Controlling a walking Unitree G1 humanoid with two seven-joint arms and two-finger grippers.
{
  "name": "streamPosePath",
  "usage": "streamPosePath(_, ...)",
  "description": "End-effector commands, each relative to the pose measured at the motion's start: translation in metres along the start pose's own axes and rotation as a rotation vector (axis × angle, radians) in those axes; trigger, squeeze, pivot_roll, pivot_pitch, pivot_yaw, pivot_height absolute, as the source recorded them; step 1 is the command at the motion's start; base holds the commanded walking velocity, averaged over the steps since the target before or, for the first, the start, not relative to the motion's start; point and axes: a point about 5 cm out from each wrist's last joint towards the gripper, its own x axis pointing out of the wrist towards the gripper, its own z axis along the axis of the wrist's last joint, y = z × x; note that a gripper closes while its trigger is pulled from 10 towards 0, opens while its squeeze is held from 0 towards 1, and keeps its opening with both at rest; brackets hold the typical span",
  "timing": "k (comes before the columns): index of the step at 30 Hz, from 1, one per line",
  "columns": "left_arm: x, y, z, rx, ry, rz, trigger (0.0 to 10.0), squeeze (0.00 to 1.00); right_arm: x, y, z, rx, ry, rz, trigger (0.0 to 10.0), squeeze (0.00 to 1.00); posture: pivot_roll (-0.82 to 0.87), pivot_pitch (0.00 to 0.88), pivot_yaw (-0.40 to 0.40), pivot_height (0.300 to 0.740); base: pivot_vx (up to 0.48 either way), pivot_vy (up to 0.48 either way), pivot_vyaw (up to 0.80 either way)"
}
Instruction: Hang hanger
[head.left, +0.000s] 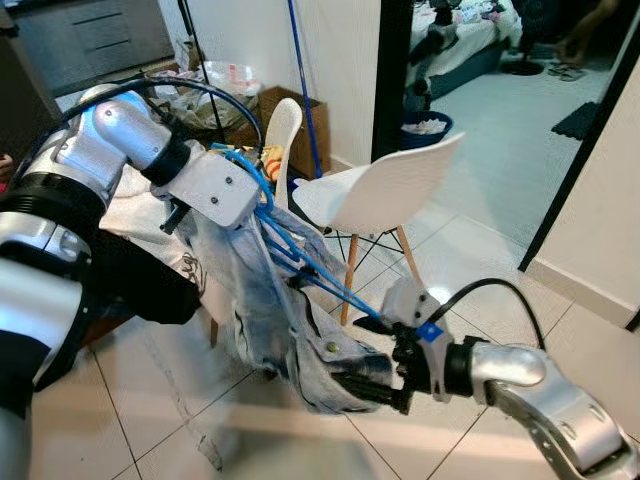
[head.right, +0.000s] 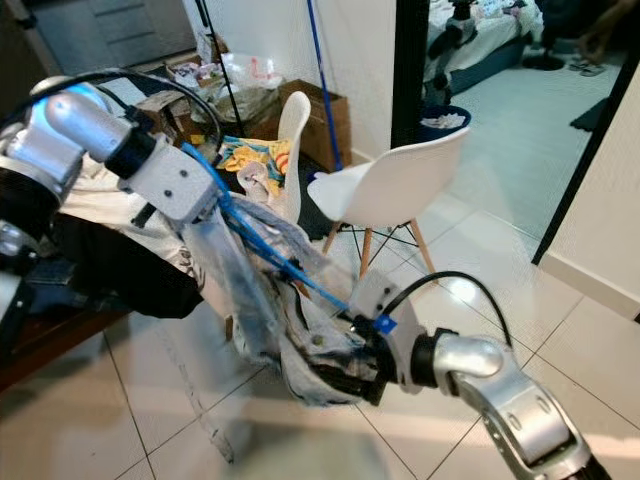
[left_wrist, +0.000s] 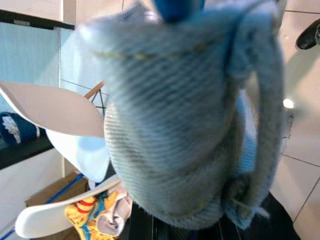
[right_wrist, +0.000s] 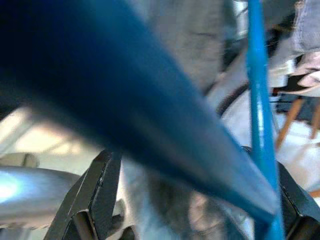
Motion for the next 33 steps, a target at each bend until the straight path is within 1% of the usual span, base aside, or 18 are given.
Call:
streamPosePath(1,0.002,0.008,0.009,0.053,-0.036,0.001,10.0,0.0,0.007,0.01,0.009,-0.028,-0.017,0.064,10.0,0.0,0.02,0.092,0.12,0.74,0.0,0.0,0.0)
streamPosePath(5,0.001,0.009,0.008,0.051,-0.045,0.008,10.0,0.0,0.008,0.015,0.005,-0.02,0.019,0.085,10.0,0.0,0.02,0.086,0.119,0.74,0.0,0.0,0.0)
streamPosePath(15,-0.002,0.011,0.008,0.052,-0.049,0.014,10.0,0.0,0.014,0.02,0.005,0.0,0.033,0.099,10.0,0.0,0.02,0.076,0.119,0.74,0.0,0.0,0.0)
streamPosePath(19,-0.002,0.012,0.008,0.049,-0.049,0.015,10.0,0.0,0.017,0.025,0.006,0.011,0.045,0.118,10.0,0.0,0.02,0.071,0.119,0.74,0.0,0.0,0.0)
streamPosePath(21,-0.002,0.013,0.009,0.05,-0.053,0.018,10.0,0.0,0.025,0.029,0.004,0.018,0.068,0.125,10.0,0.0,0.02,0.067,0.12,0.74,0.0,0.0,0.0)
streamPosePath(23,-0.002,0.013,0.009,0.05,-0.053,0.018,10.0,0.0,0.025,0.029,0.004,0.018,0.068,0.125,10.0,0.0,0.02,0.067,0.12,0.74,0.0,0.0,0.0)
streamPosePath(25,-0.003,0.016,0.011,0.054,-0.059,0.024,10.0,0.0,0.03,0.031,0.001,0.011,0.093,0.112,10.0,0.0,0.02,0.064,0.119,0.74,0.0,0.0,0.0)
streamPosePath(28,-0.004,0.018,0.012,0.051,-0.065,0.031,10.0,0.0,0.032,0.029,-0.002,-0.006,0.118,0.088,10.0,0.0,0.02,0.064,0.119,0.74,0.0,0.0,0.0)
streamPosePath(29,-0.005,0.02,0.012,0.049,-0.067,0.038,10.0,0.0,0.034,0.026,-0.005,-0.019,0.141,0.059,9.3,0.0,0.02,0.064,0.12,0.74,0.0,0.0,0.0)
streamPosePath(30,-0.005,0.02,0.012,0.049,-0.067,0.038,10.0,0.0,0.034,0.026,-0.005,-0.019,0.141,0.059,9.3,0.0,0.02,0.064,0.12,0.74,0.0,0.0,0.0)
streamPosePath(31,-0.007,0.022,0.013,0.048,-0.067,0.045,10.0,0.0,0.034,0.021,-0.01,-0.036,0.17,0.016,4.4,0.0,0.02,0.065,0.121,0.74,0.0,0.0,0.0)
streamPosePath(32,-0.007,0.022,0.013,0.048,-0.067,0.045,10.0,0.0,0.034,0.021,-0.01,-0.036,0.17,0.016,4.4,0.0,0.02,0.065,0.121,0.74,0.0,0.0,0.0)
streamPosePath(33,-0.009,0.024,0.014,0.046,-0.071,0.055,10.0,0.0,0.034,0.014,-0.014,-0.055,0.199,-0.034,3.9,0.0,0.03,0.066,0.121,0.74,0.0,0.0,0.0)
